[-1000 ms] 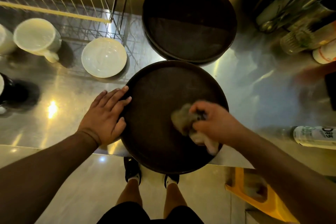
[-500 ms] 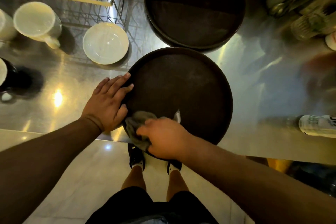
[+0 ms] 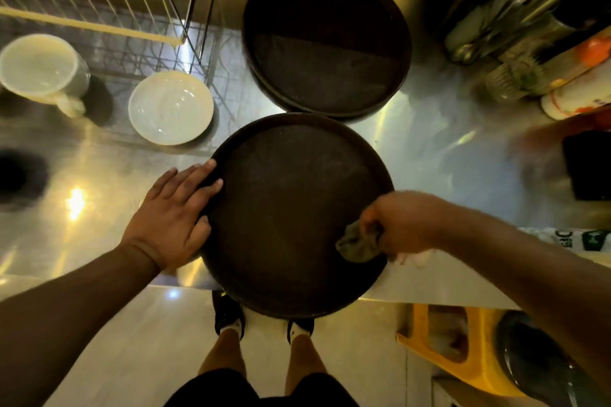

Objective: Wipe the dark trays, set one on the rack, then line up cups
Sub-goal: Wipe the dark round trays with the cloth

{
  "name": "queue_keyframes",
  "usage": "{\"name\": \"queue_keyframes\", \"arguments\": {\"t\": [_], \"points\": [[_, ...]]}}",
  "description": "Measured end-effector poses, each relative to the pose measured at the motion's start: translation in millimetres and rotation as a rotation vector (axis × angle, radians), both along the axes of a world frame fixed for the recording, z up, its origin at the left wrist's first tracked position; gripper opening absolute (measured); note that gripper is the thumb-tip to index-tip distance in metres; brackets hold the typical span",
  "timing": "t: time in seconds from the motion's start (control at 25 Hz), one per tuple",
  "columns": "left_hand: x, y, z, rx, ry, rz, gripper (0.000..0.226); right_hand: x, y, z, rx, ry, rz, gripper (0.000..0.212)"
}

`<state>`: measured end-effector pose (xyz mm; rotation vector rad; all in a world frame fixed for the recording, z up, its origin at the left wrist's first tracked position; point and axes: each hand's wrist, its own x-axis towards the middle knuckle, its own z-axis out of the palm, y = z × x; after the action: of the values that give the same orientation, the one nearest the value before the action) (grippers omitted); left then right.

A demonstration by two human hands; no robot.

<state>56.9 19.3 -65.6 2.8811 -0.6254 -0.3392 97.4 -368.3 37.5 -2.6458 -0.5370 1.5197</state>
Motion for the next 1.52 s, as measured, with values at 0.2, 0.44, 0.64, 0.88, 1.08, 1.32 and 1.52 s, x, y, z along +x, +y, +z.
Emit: {"name": "queue_keyframes", "arguments": {"t": [0.2,0.44,0.64,0.88,1.08,1.32,1.52], "points": [[1.2,-0.2,-2.8,-0.021,-0.009,0.007,0.069,58.9,60.7,-9.4,0.528,-0.674,-0.423,0.042],[0.2,0.8,-7.8,-0.057,-0.028,0.023,0.069,63.2,103.0,-62.5,0.341,-0.717,0.011,0.036],[-0.3,-0.9,-5.3,-0.059,-0.031,0.033,0.068,45.7,21.1,-53.8,0.06,-0.721,-0.186,0.018],[-0.1,0.3,-2.9,-0.021,-0.008,0.038,0.069,-57.1,13.4,-41.4,0.115,-0.421,-0.325,0.029],[1.2,1.4,-1.6,-0.001,0.004,0.033,0.069,-102.0,77.6,-39.8,0.245,-0.146,-0.119,0.021],[-3.3,7.1,-9.7,-0.045,-0.053,0.126,0.074,-10.6,88.0,-21.2,0.45,-0.405,-0.75,0.036],[-3.2,7.1,-11.8,-0.039,-0.072,0.249,0.067,58.0,145.9,-55.9,0.408,-0.745,-0.849,0.046]]}}
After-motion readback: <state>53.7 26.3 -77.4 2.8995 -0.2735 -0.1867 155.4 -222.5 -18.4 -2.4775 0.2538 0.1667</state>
